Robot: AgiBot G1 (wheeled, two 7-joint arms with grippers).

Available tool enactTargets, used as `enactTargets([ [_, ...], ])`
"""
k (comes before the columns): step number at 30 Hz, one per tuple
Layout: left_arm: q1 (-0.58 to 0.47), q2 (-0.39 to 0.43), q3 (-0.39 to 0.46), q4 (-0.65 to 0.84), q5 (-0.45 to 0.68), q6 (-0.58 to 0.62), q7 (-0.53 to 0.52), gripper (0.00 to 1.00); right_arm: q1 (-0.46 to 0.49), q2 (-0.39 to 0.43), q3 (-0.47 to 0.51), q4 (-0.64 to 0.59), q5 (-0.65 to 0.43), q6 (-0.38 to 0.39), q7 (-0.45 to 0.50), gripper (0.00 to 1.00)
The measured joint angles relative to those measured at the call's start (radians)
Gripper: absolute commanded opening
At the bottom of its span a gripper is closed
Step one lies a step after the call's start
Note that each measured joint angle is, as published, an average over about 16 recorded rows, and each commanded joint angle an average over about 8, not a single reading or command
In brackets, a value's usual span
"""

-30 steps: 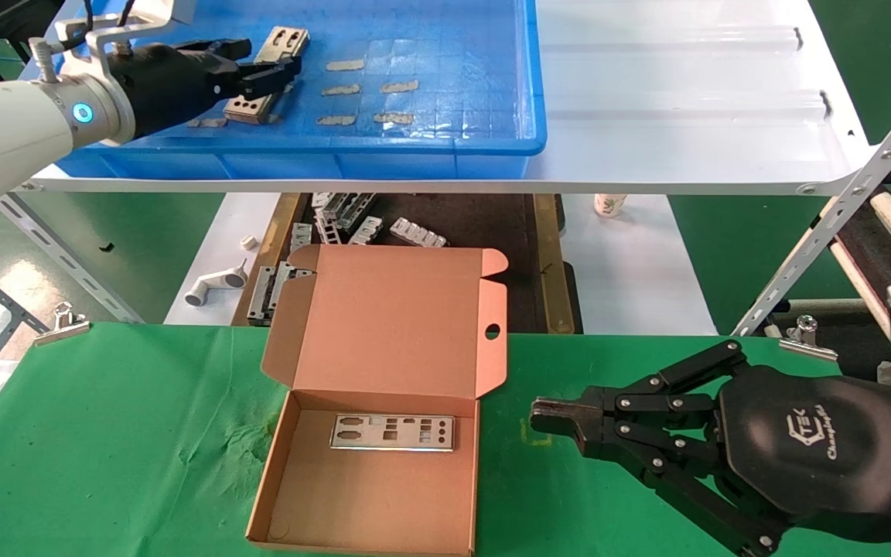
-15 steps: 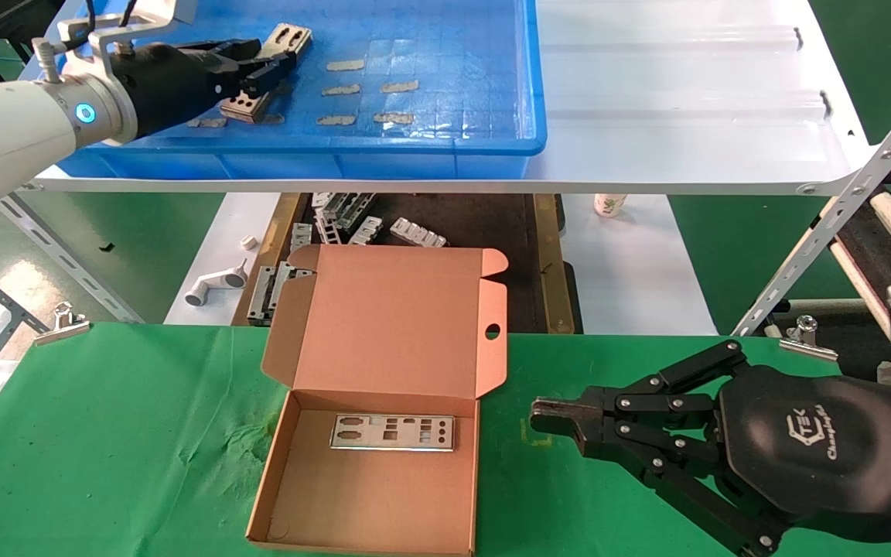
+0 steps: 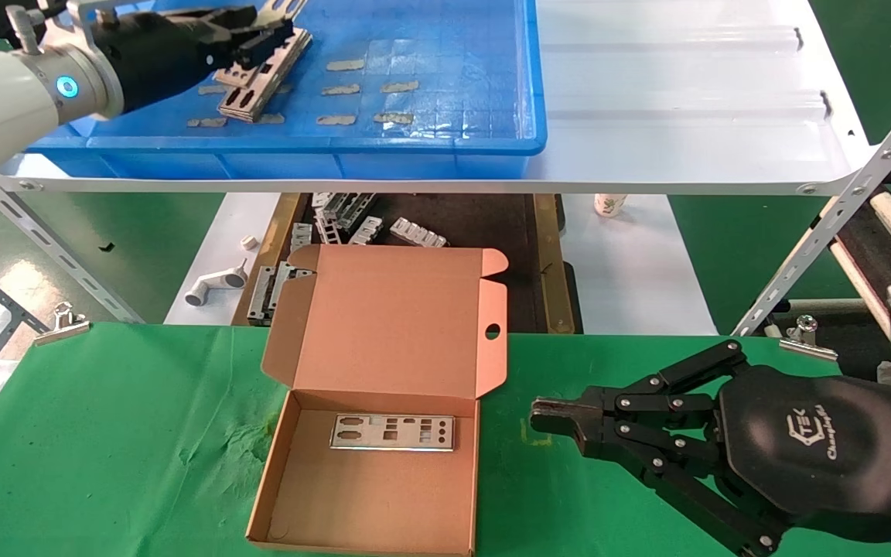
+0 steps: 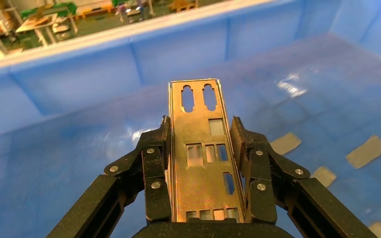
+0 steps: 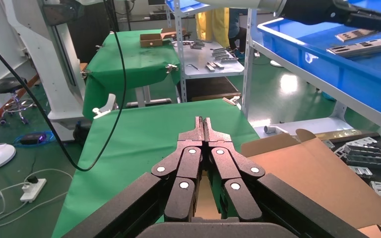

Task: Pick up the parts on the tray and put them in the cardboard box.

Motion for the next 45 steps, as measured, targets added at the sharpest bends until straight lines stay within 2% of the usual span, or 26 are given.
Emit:
enactTargets([
  [7, -0.017, -0.039, -0.009, -0.037, -0.016, 0.162, 0.031, 0.0, 0.0, 0.0, 0.0, 0.0, 0.0, 0.0, 0.0, 0.0],
  [19, -0.047, -0.139, 0.007, -0.129, -0.024, 0.621, 0.078, 0.0, 0.0, 0.0, -0.001, 0.0, 0.001, 0.0, 0.0, 0.0],
  [24, -0.038, -0.175, 0.038, -0.206, -0.032, 0.754, 0.088, 0.0, 0.0, 0.0, -0.001, 0.0, 0.001, 0.0, 0.0, 0.0],
  [29, -0.003, -0.219, 0.094, -0.337, -0.065, 0.819, 0.091, 0.0, 0.0, 0.0, -0.001, 0.0, 0.001, 0.0, -0.001, 0.0],
  [33, 0.041, -0.265, 0.158, -0.469, -0.106, 0.826, 0.085, 0.0, 0.0, 0.001, -0.001, 0.0, 0.001, 0.001, -0.001, 0.0],
  [40, 0.128, -0.339, 0.305, -0.666, -0.168, 0.822, 0.076, 0.0, 0.0, 0.001, -0.002, 0.0, 0.001, 0.001, -0.001, 0.0],
  [45, 0.177, -0.358, 0.423, -0.739, -0.182, 0.818, 0.087, 0.0, 0.0, 0.001, -0.002, 0.0, 0.001, 0.001, -0.001, 0.0],
])
